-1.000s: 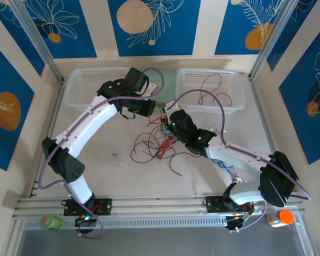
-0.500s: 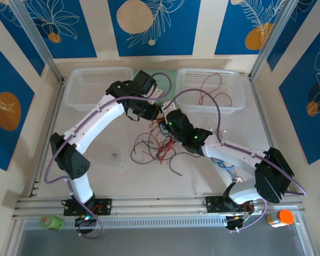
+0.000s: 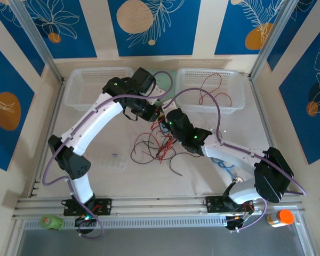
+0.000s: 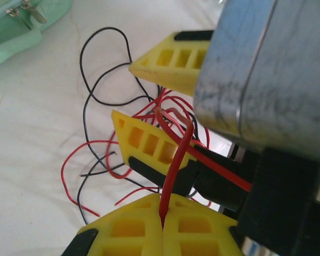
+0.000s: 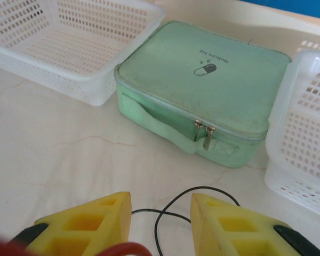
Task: Untangle the cables
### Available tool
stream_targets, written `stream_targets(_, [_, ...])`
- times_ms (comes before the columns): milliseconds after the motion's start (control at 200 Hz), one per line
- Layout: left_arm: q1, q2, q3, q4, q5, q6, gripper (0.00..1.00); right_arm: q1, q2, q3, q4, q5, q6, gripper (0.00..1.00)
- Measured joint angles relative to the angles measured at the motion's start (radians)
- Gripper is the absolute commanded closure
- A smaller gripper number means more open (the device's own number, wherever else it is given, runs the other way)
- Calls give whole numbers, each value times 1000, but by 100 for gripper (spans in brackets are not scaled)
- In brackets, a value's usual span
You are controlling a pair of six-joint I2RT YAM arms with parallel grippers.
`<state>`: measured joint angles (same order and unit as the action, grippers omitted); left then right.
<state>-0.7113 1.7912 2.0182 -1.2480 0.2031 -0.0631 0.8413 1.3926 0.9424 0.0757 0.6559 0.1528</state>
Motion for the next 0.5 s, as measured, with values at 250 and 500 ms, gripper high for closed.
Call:
stream_targets(250, [-3,3,3,-24,0,18,100,-24,0,0,31,28,-14,95])
stream_targets(500, [-5,3,6,-22,-14,9,66,-24,-6,0,32,23,-8,100])
